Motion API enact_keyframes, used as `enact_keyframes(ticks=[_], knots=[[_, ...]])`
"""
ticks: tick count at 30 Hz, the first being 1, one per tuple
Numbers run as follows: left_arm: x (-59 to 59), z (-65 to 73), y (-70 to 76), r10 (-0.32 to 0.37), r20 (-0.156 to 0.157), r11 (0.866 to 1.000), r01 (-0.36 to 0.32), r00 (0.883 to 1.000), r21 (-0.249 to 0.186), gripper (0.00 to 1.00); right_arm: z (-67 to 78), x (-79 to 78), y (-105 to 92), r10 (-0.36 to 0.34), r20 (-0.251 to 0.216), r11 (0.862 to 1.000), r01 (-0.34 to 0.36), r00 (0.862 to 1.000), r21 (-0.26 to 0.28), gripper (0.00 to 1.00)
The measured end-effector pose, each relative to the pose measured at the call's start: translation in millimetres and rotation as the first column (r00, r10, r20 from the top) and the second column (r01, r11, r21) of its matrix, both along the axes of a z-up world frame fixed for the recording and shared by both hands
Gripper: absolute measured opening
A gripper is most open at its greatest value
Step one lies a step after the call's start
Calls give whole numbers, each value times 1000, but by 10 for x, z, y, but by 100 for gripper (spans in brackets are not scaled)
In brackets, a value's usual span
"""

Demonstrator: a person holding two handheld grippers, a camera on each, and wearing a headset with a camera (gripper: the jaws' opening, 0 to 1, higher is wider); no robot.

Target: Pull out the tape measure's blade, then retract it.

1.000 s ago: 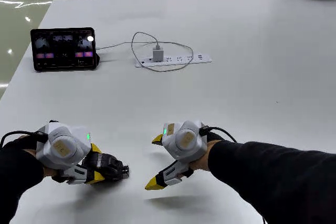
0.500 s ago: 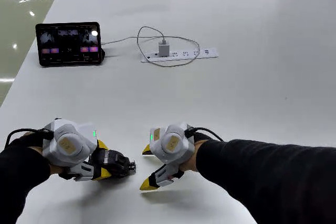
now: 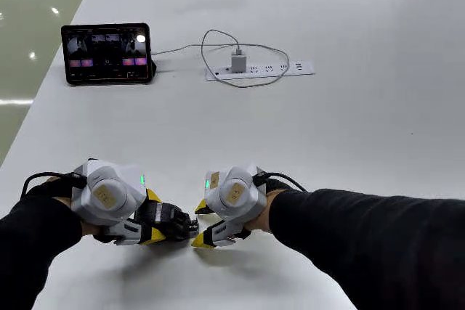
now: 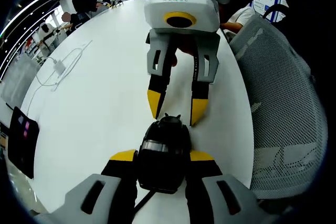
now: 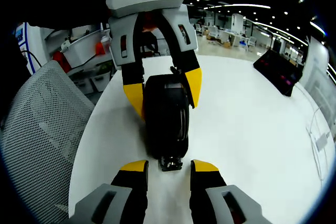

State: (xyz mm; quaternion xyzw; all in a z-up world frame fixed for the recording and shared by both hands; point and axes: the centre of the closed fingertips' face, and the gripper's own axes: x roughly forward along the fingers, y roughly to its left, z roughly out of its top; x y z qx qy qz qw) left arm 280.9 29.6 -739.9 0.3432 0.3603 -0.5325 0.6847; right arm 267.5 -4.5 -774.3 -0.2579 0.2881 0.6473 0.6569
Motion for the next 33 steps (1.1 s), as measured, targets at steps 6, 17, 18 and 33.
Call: enact_keyframes(ticks=[6,17,18,33], knots=[[4,-6,3,5,-8,1000,-5,1000,-6,30,-6,42,31,-4,27,1000,4,1000,1,14],[0,-15,-2,3,-12,1000,-3,1000,2,30,-29,18,17,23,59,999,-22,998,-30,11],[-1,-15,-1,4,-13,1000,-4,1000,3,30,-26,20,17,21,54,999,-20,998,-31,10],[-9,-16,1,-4,0,1000,4,1000,6,30,-18,8,-28,17,55,1000,-16,998,-25,9]])
